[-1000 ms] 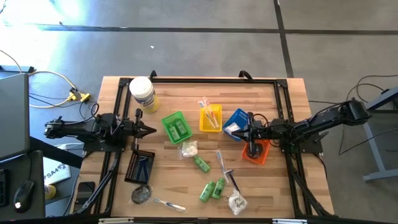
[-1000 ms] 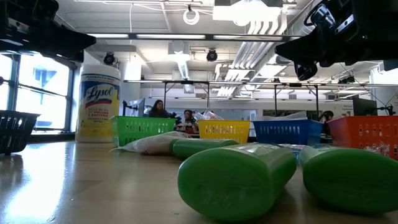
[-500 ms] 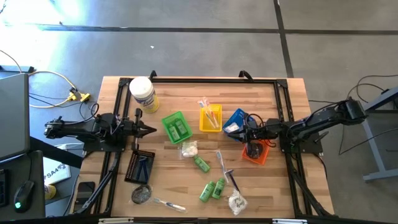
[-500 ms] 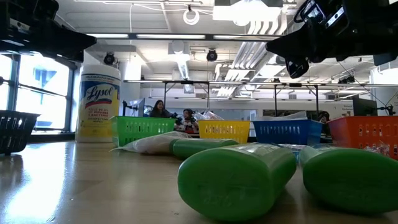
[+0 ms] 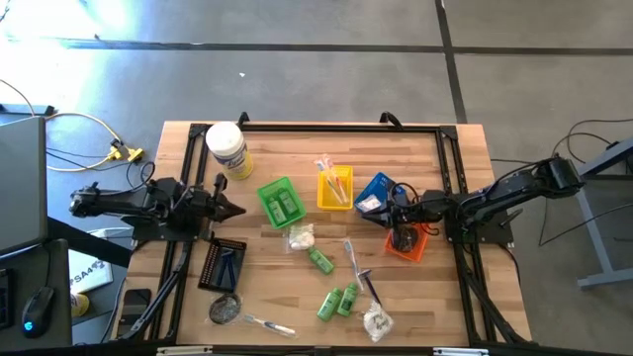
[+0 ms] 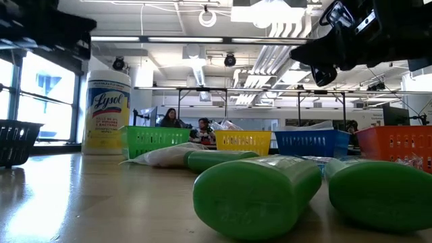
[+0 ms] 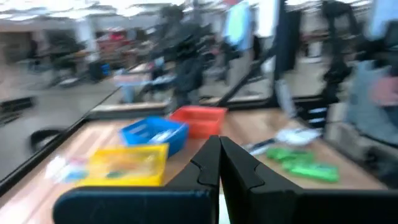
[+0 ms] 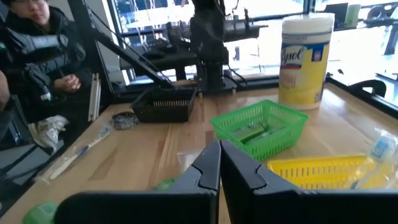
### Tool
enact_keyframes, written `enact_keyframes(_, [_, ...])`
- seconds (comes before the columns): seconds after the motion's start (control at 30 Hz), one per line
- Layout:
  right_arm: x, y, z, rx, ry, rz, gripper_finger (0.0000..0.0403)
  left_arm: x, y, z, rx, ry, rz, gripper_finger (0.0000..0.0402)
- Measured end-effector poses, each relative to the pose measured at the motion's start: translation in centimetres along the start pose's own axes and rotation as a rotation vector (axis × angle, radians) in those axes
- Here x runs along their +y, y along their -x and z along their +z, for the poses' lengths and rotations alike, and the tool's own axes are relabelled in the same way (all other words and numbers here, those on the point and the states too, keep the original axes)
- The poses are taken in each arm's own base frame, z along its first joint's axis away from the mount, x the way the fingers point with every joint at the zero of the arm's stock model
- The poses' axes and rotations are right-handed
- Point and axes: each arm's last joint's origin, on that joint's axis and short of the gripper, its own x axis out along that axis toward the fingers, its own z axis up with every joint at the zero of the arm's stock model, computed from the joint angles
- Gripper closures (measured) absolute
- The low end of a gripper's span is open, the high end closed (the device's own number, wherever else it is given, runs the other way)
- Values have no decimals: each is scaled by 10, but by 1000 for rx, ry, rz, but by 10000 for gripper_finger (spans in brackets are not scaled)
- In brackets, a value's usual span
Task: Pick & Place Travel size toiletries
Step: Put the hairbrush into the orange bin
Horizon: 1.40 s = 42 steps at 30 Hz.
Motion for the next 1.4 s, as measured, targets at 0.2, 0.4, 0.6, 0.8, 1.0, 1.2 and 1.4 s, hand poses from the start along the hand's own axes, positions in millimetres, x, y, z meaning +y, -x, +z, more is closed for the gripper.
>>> enact_keyframes(0.2, [-1, 0, -4, 47, 4, -3, 401, -17, -9, 39, 90, 5, -91, 401])
enact_keyframes(0.4, [0, 0, -7, 75, 6, 15, 401, -44, -30, 74, 379, -18, 19, 402])
enact_keyframes(0.6, [0, 0, -7, 76, 1, 18, 401, -94, -55, 95, 616, -68, 79, 402])
enact_keyframes(0.8, [0, 0, -8, 87, 2, 37, 401, -159, -76, 102, 785, -61, 91, 401])
enact_keyframes(1.0, [0, 0, -8, 85, 30, 39, 401, -218, -93, 75, 992, -14, 154, 399])
enact_keyframes(1.2, [1, 0, -5, 56, 85, 43, 401, -249, -108, 36, 1175, 82, 286, 356])
enact_keyframes(1.4, [1, 0, 1, -6, 105, 48, 401, -268, -112, 8, 1312, 199, 304, 266])
